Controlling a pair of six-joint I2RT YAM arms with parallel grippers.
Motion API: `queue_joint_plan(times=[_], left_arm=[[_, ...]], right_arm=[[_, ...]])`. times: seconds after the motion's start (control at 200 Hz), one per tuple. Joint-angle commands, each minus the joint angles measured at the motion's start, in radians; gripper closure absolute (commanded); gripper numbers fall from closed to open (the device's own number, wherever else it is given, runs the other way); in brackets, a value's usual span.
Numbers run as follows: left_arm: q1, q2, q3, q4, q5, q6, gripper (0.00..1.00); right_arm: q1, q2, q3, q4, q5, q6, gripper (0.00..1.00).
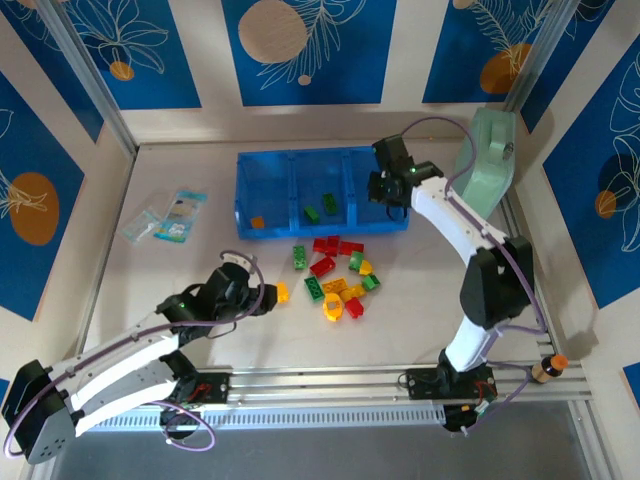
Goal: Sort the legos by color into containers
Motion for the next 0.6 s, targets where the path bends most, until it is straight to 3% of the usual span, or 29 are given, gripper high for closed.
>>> queue_joint_plan(times=[0.0, 0.195, 0.31, 0.38, 0.595], left_arm=[[-0.037, 0.021, 0.055, 0.012, 0.008, -0.004, 0.31], [-0.102, 0.128, 0.127, 0.026, 0.014, -0.003, 0.31], [-0.135, 0.224, 0.184, 0.049, 0.046, -0.035, 0.31], [-0.151, 0.280, 0.211, 0.080, 0.064, -0.069, 0.31], [-0.175, 0.456, 0.298, 0.115, 0.060, -0.172, 0.36]], right_arm=[[-0.041, 0.108, 0.066, -0.012, -0.086, -0.075, 0.78], [-0.078, 0.240, 0.215, -0.061, -0.110, -0.109, 0.71], [-0.074, 0.245, 0.232, -0.055, -0.106, -0.118, 0.44], [-0.062, 0.207, 0.203, -0.029, -0.094, -0.116, 0.36], [-0.015, 0.009, 0.048, 0.033, -0.035, -0.095, 0.35]])
